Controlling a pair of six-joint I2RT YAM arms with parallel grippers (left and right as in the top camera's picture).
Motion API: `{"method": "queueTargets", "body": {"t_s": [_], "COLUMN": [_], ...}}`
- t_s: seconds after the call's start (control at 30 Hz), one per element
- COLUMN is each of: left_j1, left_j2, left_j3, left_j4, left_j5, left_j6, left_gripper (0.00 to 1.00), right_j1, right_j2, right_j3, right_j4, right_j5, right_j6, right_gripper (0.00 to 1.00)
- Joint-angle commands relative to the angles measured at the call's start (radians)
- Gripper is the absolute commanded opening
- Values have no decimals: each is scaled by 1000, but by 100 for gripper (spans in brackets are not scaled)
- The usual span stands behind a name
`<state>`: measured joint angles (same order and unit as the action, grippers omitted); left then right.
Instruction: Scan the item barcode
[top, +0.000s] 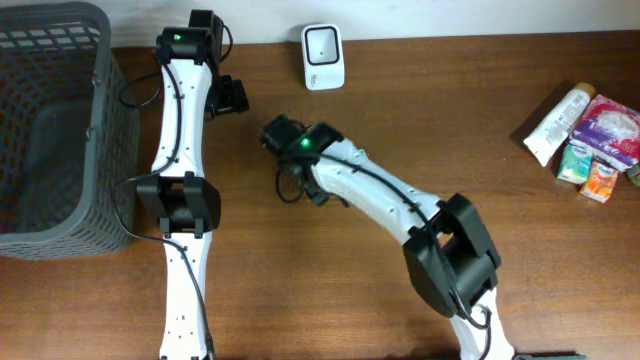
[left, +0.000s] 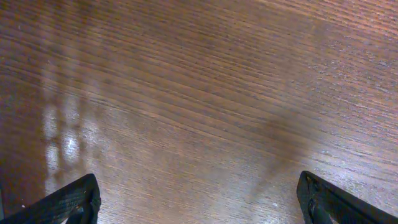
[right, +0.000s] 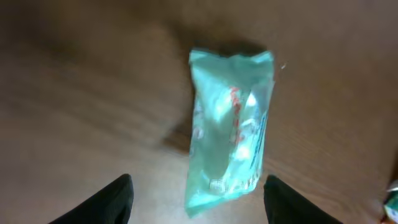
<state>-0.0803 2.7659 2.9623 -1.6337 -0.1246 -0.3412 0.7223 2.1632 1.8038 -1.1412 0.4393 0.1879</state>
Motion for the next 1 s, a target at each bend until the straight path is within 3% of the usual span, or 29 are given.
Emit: {"method": "queueTargets", "body": {"t_s": [0.0, 0.37, 0.4, 0.43, 0.47, 0.5, 0.63, 0.73, 0.8, 0.97], "left_j1": [0, 0, 0, 0, 0, 0, 0, 0, 0, 0], "left_j2": [-34, -34, -34, -34, -34, -34, -34, -34, -34, -34], "left_j3": [-3, -3, -3, -3, -3, -3, -3, -3, -3, -3], "left_j4": [1, 1, 1, 1, 1, 1, 1, 1, 1, 1], "left_j5": [-11, -11, -11, -11, -11, -11, -11, -11, -11, -11], "left_j6": [-10, -10, -10, -10, -10, -10, -10, -10, -10, -10], "left_gripper": [99, 99, 99, 99, 99, 99, 99, 99, 99, 99], "right_j1": [-3, -4, -8, -13, -27, -43, -189, -353, -461, -632], "right_j2": [11, 24, 24, 24, 24, 24, 13, 12, 21, 64], "right_j3": [-109, -367, -370, -368, -351, -332, -126, 13, 6, -153], "right_j4": [87, 336, 339, 342, 337, 325, 176, 62, 33, 66], "right_j5": [173, 201, 191, 147, 47, -25, -451, -968, -1214, -1533], "right_j6": [74, 82, 82, 70, 40, 37, -53, -216, -291, -356], "right_gripper": [64, 51, 48, 36, 22, 19, 19, 19, 19, 20]}}
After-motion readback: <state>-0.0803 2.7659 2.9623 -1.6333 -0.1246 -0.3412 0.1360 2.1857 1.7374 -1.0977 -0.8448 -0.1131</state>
